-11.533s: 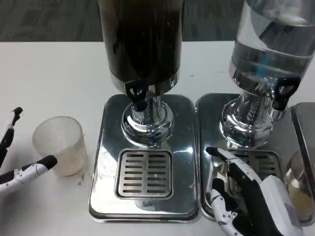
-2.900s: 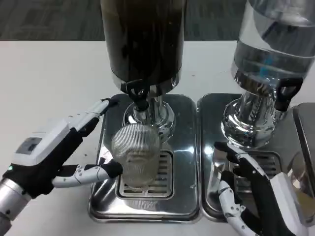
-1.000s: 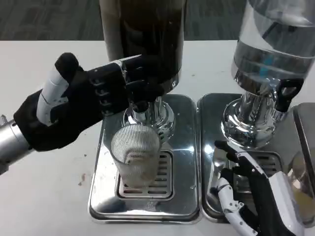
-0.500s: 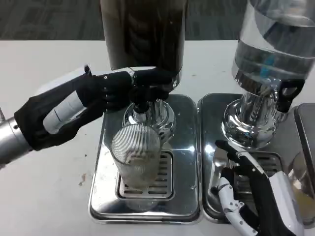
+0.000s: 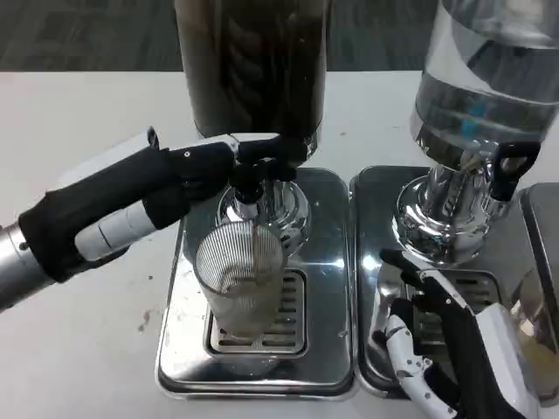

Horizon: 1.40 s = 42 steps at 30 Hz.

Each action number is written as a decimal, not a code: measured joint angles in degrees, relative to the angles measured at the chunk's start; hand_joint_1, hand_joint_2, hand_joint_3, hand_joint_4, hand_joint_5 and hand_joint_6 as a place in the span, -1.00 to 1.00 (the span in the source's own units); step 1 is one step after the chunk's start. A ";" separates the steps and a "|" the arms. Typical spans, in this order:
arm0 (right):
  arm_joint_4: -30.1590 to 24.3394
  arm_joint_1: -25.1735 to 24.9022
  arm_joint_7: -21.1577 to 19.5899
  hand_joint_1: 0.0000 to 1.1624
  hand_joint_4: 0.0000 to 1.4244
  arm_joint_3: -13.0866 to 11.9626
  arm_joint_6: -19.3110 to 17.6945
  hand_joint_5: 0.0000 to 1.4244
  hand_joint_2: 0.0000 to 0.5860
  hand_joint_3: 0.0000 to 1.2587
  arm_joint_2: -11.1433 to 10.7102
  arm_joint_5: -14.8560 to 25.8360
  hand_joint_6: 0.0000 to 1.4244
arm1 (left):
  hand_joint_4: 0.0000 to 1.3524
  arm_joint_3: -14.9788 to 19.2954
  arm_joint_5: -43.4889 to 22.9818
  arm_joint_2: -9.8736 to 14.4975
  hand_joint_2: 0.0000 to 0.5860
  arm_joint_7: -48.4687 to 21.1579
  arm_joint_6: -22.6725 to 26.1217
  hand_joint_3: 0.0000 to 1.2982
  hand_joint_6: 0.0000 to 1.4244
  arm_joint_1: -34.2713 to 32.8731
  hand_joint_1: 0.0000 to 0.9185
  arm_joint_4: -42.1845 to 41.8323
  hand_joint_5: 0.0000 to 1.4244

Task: Grasp the cup under the faucet to collect the drink, then remove the cup.

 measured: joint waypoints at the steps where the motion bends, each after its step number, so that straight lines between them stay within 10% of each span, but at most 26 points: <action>1: 0.00 -0.02 0.08 -0.30 -0.74 -0.01 0.00 -0.71 1.00 -0.60 -0.02 0.00 -0.60 | -0.83 0.00 0.00 0.02 -0.80 0.06 -0.04 -0.69 -0.89 0.10 -1.00 -0.16 -0.77; 12: -0.08 -1.13 1.70 -0.28 -0.74 -0.75 0.00 -0.71 0.98 -0.60 -0.32 0.42 -0.61 | -0.83 -0.23 0.00 0.16 -0.80 1.17 -0.85 -0.69 -0.89 1.44 -1.00 -1.49 -0.76; 27: -0.47 -3.73 7.74 0.07 -0.81 -1.76 -1.29 -0.72 -0.05 -0.76 -2.46 7.33 -0.62 | -0.81 -0.78 -0.01 0.20 -0.78 2.44 -0.96 -0.68 -0.88 2.31 -1.00 -2.59 -0.76; 42: -0.40 -6.51 16.00 0.09 -1.00 -1.42 -1.34 -0.94 -0.25 -0.97 -4.20 11.29 -0.83 | -0.81 -1.06 -0.04 0.25 -0.75 3.32 -0.96 -0.68 -0.87 3.21 -1.00 -3.74 -0.76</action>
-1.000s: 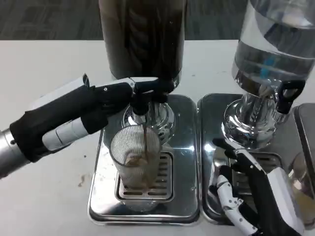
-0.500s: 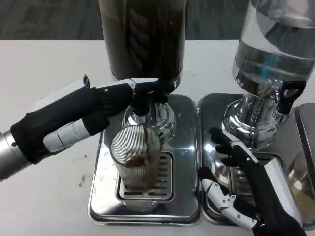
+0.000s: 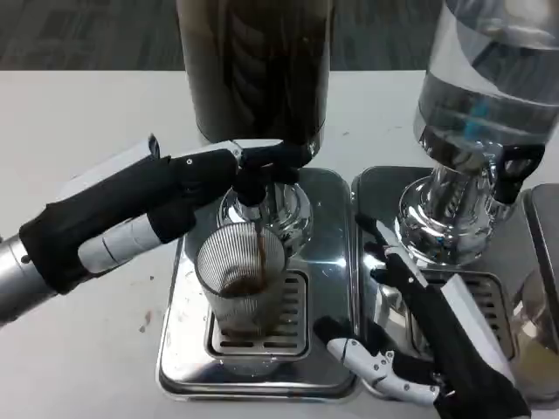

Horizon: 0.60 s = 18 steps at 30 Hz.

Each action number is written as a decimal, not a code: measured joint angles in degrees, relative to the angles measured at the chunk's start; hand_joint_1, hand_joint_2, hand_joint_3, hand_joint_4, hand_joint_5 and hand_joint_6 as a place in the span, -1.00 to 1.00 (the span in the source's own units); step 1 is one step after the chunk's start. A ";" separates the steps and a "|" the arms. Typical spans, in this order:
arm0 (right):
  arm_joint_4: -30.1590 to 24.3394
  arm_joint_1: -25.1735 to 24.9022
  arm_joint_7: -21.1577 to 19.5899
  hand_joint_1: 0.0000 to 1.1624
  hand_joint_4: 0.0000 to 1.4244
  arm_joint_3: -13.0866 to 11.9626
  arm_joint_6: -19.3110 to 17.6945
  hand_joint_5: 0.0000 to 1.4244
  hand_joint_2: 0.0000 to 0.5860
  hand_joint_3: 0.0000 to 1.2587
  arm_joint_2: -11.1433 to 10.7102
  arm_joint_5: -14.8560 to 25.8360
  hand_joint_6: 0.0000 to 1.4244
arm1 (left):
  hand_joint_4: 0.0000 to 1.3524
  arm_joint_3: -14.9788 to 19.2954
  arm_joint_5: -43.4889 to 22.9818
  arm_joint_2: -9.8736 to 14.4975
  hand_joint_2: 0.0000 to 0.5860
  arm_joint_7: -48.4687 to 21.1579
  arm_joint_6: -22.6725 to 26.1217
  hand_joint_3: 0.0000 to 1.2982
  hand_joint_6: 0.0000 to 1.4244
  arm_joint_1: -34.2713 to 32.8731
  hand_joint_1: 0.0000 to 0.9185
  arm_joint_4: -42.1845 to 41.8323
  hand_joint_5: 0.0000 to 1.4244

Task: Grasp the cup under the faucet to collect the drink, then remove the cup.

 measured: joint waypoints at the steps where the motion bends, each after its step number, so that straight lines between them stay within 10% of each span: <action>1: 0.07 -0.19 0.32 0.08 -1.00 0.01 -0.01 -0.97 -0.25 -0.99 -0.05 0.15 -0.85 | -0.81 -0.01 0.00 0.00 -0.75 0.03 0.00 -0.68 -0.87 0.01 -1.00 -0.01 -0.76; 18: 2.36 -4.36 4.55 0.06 -1.00 0.86 0.01 -1.00 -0.26 -1.00 -0.19 2.24 -0.88 | -0.81 -0.04 -0.09 0.03 -0.73 0.43 0.00 -0.68 -0.87 0.51 -1.00 -0.83 -0.76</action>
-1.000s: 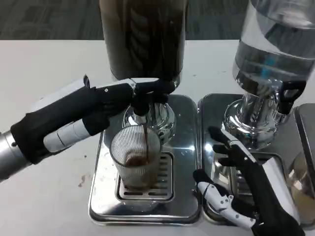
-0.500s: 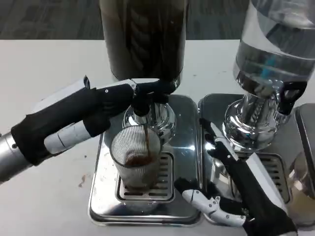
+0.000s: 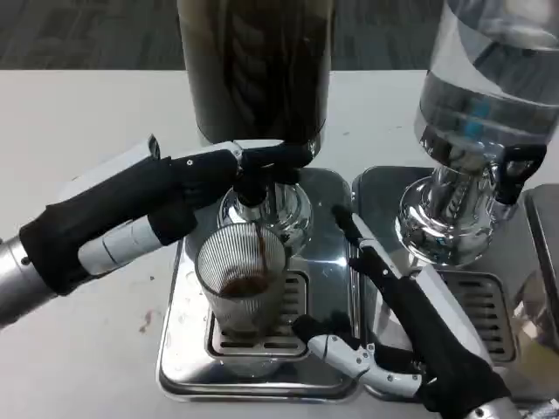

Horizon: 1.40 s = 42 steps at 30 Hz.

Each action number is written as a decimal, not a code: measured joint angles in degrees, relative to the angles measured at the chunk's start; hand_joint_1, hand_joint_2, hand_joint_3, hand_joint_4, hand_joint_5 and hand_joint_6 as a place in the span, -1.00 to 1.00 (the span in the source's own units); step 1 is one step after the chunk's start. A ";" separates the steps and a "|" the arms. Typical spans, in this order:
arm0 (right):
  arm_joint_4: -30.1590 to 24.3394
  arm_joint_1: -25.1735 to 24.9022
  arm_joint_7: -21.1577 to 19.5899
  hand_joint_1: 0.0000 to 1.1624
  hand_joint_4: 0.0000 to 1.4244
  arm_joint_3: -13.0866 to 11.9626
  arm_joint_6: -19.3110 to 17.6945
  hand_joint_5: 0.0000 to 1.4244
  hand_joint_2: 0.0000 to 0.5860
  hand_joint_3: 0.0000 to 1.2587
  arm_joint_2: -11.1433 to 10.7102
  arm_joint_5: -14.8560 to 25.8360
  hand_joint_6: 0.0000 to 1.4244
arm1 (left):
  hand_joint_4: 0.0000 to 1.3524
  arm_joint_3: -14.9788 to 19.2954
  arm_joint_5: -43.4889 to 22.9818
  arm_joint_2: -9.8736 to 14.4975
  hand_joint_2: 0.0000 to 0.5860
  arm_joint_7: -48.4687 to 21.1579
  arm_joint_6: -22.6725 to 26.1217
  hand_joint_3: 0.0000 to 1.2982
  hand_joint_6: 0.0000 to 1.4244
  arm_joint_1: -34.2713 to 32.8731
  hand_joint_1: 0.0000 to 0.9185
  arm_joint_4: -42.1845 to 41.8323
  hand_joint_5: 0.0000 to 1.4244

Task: Grasp the cup under the faucet to collect the drink, then remove the cup.

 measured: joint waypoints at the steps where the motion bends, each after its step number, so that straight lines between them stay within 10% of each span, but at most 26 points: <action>1: 0.02 -0.05 0.03 0.06 -1.00 0.07 0.00 -1.00 -0.26 -1.00 0.01 -0.01 -0.88 | -0.81 0.00 0.00 0.00 -0.73 0.01 0.00 -0.68 -0.87 0.00 -1.00 -0.01 -0.76; 42: 9.92 -11.14 0.06 0.08 -1.00 1.93 -0.29 -1.00 -0.25 -1.00 2.18 -0.12 -0.87 | -0.81 0.13 -0.14 0.25 -0.71 0.82 -0.10 -0.67 -0.87 0.62 -1.00 -1.39 -0.76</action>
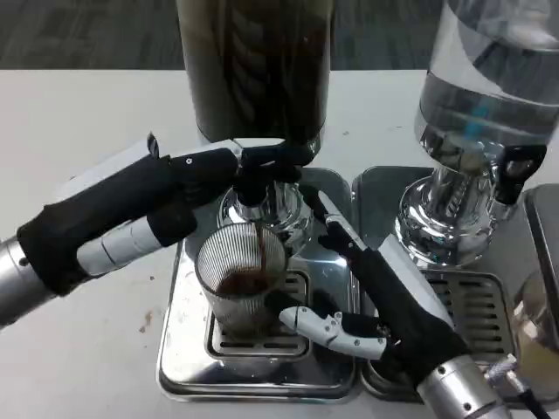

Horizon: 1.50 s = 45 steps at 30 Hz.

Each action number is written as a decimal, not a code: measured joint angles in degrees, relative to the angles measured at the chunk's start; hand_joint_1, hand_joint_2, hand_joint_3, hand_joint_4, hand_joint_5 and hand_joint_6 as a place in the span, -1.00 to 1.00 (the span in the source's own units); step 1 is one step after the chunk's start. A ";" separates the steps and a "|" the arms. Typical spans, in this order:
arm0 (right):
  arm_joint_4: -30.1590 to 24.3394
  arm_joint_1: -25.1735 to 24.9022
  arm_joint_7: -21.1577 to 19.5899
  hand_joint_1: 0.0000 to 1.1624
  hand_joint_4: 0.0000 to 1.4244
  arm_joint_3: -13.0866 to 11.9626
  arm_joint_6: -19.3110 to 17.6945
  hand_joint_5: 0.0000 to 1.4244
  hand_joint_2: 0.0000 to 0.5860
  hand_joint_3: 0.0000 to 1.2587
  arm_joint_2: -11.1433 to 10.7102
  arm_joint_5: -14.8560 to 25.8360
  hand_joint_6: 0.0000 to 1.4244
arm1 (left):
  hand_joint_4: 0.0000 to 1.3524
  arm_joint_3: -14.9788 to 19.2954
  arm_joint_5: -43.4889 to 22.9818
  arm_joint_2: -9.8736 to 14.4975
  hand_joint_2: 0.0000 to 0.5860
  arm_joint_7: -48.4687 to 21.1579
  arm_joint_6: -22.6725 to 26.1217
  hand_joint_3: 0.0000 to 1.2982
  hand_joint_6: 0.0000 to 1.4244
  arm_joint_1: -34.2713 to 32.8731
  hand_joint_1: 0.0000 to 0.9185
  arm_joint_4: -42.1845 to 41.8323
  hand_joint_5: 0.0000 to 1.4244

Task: Grasp the cup under the faucet to collect the drink, then remove the cup.

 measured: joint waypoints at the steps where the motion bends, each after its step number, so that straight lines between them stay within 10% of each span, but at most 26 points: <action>1: 0.29 -0.08 0.00 0.08 -1.00 0.10 0.00 -1.00 -0.25 -1.00 0.09 0.00 -0.87 | -0.81 0.01 0.00 0.00 -0.71 0.02 0.00 -0.67 -0.87 0.02 -1.00 0.00 -0.76; 45: 5.71 -4.99 1.22 0.08 -1.00 1.88 -0.01 -1.00 -0.25 -1.00 1.04 0.76 -0.86 | -0.74 9.48 4.63 1.66 -0.68 8.59 -4.26 -0.67 -0.81 9.78 -1.00 1.39 -0.69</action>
